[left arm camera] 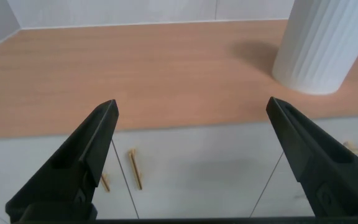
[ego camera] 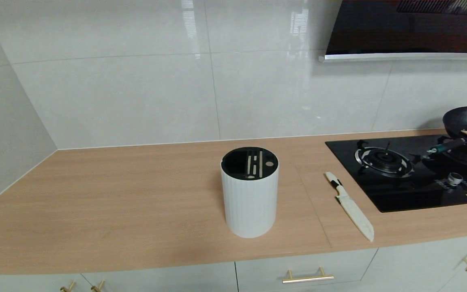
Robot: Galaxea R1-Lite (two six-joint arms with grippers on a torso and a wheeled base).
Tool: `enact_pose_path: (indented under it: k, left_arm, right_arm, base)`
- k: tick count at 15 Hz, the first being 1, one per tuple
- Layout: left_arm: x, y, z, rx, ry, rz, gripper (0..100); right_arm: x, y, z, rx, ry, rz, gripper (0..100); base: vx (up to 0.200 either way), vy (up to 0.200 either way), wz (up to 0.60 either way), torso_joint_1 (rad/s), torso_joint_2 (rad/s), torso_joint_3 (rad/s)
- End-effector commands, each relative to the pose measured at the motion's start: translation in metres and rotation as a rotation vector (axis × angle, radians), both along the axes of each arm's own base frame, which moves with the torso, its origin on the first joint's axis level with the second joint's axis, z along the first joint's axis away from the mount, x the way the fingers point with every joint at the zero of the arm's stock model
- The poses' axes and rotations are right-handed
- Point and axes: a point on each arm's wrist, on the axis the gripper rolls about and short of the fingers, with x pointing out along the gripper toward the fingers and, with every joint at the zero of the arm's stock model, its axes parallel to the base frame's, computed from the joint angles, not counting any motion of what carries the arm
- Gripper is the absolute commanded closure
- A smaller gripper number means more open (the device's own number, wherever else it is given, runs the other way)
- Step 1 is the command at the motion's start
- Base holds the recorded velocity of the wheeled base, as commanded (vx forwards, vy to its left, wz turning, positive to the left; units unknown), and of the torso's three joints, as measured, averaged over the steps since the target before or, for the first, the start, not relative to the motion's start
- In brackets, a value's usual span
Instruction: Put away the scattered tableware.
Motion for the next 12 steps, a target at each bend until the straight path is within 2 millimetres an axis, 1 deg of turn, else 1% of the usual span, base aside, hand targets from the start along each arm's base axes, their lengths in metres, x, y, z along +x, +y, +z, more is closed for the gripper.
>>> enact_pose_path:
  k: [1, 4, 9, 12]
  left_arm:
    - [0.0000, 0.0000, -0.0001, 0.000, 0.000, 0.000, 0]
    - [0.0000, 0.0000, -0.0001, 0.000, 0.000, 0.000, 0]
    - [0.0000, 0.0000, -0.0001, 0.000, 0.000, 0.000, 0]
    - [0.0000, 0.0000, -0.0001, 0.000, 0.000, 0.000, 0]
  right_arm:
    - [0.0001, 0.0000, 0.0000, 0.000, 0.001, 0.001, 0]
    - [0.0001, 0.0000, 0.0000, 0.000, 0.001, 0.001, 0]
    - [0.0001, 0.0000, 0.0000, 0.000, 0.001, 0.001, 0]
    - [0.0002, 0.0000, -0.0004, -0.005, 0.003, 0.001, 0]
  base:
    - [0.000, 0.000, 0.00, 0.256, -0.58, -0.310]
    - [0.000, 0.000, 0.00, 0.206, -0.44, -0.243]
    - [0.000, 0.000, 0.00, 0.172, -0.37, -0.191]
    - [0.000, 0.000, 0.00, 0.017, -0.03, -0.015]
